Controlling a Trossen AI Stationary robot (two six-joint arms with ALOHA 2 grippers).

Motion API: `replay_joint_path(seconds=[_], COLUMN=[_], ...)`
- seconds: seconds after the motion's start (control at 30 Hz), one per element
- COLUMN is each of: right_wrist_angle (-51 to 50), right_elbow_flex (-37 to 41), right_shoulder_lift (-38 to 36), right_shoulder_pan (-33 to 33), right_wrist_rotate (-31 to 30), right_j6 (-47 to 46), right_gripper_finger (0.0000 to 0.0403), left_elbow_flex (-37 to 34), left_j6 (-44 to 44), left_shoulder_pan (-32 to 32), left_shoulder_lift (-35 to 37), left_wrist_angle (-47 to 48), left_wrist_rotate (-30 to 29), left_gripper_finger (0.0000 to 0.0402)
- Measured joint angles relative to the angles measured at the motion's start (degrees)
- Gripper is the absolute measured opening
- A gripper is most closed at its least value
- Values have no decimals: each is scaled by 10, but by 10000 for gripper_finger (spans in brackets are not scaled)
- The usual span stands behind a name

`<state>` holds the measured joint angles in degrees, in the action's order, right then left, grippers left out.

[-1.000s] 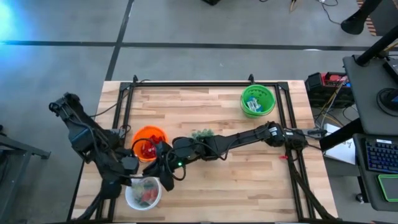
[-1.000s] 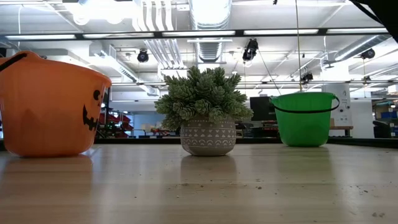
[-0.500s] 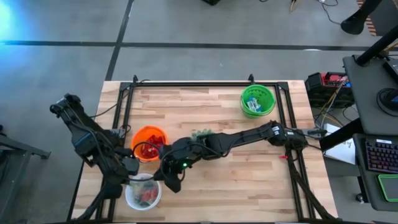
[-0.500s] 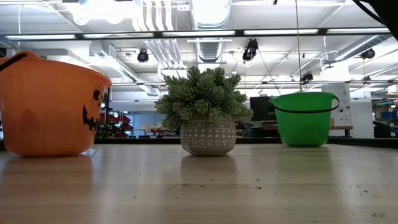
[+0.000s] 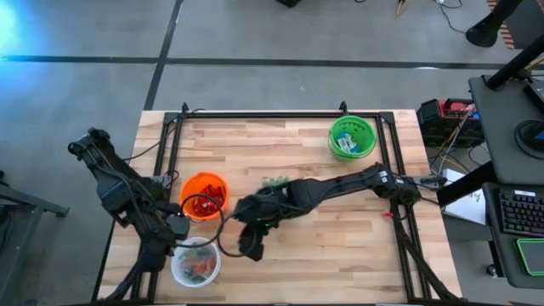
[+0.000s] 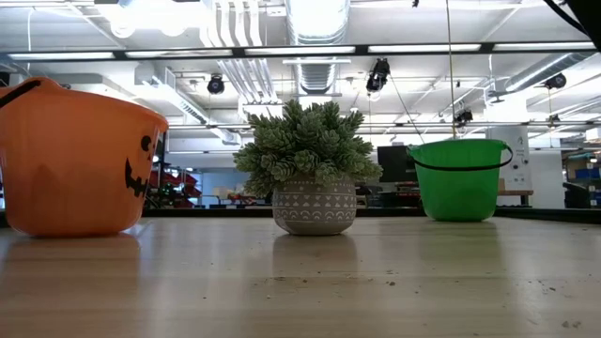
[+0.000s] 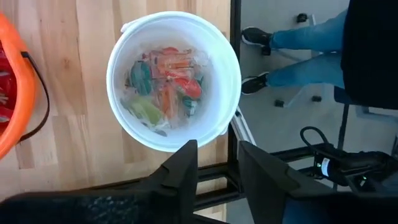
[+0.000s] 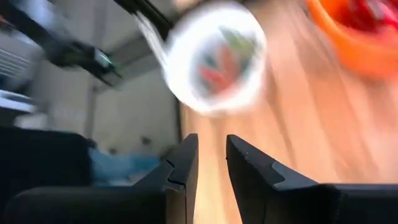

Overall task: Sort candy
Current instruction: Return to Home Position

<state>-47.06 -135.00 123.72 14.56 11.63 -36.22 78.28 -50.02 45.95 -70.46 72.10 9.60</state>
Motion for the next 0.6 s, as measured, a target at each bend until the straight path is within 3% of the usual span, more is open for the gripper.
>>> replay_joint_path(seconds=[0.07,0.17,0.3,0.47,0.6], right_wrist_angle=[-79,-230,-424,-399,-432], right_elbow_flex=[0,0,0,18,25], right_shoulder_lift=[-7,-23,-38,-71,-102], right_shoulder_pan=[4,16,30,34,37], right_wrist_rotate=[-32,-132,-249,-263,-278], right_j6=[-2,-20,-85,-62,-52], right_gripper_finger=[73,69,69,73,70], left_elbow_flex=[0,4,15,33,54], left_j6=[10,25,51,74,78], left_shoulder_pan=[0,0,0,0,0], left_shoulder_lift=[5,14,30,51,69], left_wrist_angle=[0,0,0,0,-1], left_wrist_rotate=[-11,-62,-179,-343,-406], left_gripper_finger=[101,102,103,103,103])
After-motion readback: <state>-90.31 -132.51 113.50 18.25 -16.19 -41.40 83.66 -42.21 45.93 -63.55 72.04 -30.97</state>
